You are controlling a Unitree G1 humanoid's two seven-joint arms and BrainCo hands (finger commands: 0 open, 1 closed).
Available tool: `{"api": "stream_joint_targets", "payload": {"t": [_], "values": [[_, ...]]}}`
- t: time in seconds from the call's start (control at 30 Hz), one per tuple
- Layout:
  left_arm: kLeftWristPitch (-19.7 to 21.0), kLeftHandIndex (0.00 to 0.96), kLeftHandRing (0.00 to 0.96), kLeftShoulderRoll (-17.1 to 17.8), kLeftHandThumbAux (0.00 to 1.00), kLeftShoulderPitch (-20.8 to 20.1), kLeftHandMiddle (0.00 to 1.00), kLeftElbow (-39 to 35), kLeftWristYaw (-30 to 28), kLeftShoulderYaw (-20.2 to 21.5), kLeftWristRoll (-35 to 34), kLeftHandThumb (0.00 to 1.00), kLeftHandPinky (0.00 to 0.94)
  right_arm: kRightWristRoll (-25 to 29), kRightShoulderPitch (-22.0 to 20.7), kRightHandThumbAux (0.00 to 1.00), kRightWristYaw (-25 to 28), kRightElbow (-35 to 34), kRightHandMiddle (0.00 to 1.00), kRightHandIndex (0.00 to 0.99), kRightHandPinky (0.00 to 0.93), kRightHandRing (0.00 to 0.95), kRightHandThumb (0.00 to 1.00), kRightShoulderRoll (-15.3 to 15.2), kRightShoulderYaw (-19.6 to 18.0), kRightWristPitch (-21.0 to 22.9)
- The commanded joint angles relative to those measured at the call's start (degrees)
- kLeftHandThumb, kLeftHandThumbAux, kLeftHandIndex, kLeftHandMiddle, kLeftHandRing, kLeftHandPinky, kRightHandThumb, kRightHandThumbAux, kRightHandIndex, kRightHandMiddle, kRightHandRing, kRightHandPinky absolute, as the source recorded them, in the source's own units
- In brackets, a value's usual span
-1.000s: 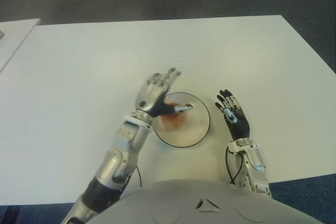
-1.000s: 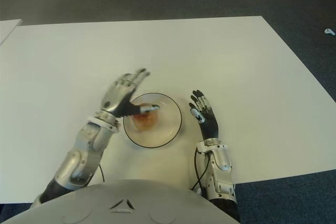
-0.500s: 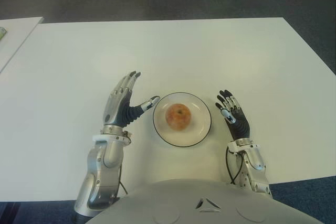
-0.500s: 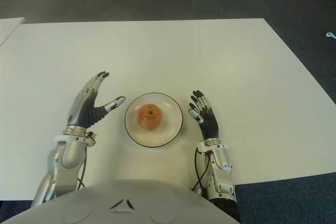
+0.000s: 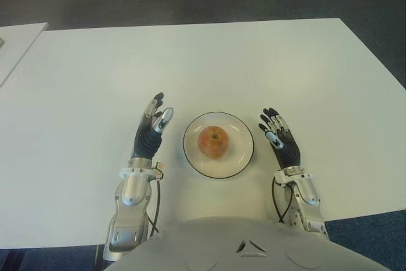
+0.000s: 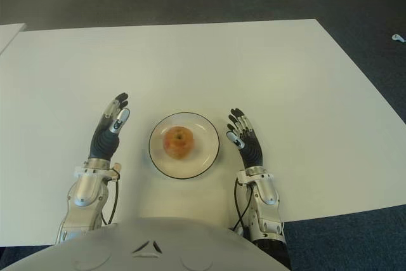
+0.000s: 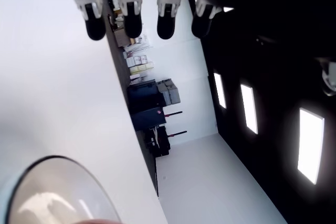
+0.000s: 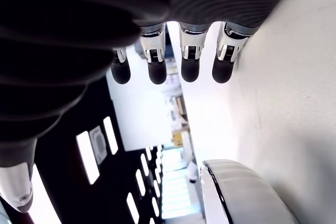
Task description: Put the apples into the plate.
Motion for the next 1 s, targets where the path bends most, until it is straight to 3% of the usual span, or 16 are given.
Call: {"api": "stream_joint_targets", "payload": {"t": [0.03, 0.37, 0.67, 1.0], "values": [[-4.91, 0.000, 0.000, -0.43, 0.193, 0.68, 0.000, 3.70, 1.80, 0.03, -1.00, 0.000, 0.000, -1.14, 2.53, 0.568, -0.93, 4.72, 0.000, 0.000, 0.000, 0.000, 0.149, -0.38, 0.11, 5.38], [-16.35, 0.000, 0.000, -2.66, 0.206, 1.51, 0.000, 14.11, 2.93, -0.47, -5.10, 0.000, 0.000, -0.66, 2.48, 0.576, -0.84, 4.80, 0.000, 0.000, 0.000, 0.000, 0.156, -0.44, 0.01, 4.70], [-23.24, 0.000, 0.000, -7.47, 0.243, 0.81, 0.000, 23.24, 1.87, 0.42, -13.90, 0.000, 0.002, -0.92, 2.78, 0.522, -1.00, 4.71, 0.000, 0.000, 0.003, 0.000, 0.150, -0.03, 0.05, 3.15], [-27.64, 0.000, 0.000, -8.35, 0.259, 0.12, 0.000, 29.85, -0.55, -0.76, -19.23, 0.009, 0.000, -1.25, 3.04, 0.551, -0.57, 3.99, 0.000, 0.000, 0.000, 0.000, 0.133, -1.39, 0.16, 4.70]]}}
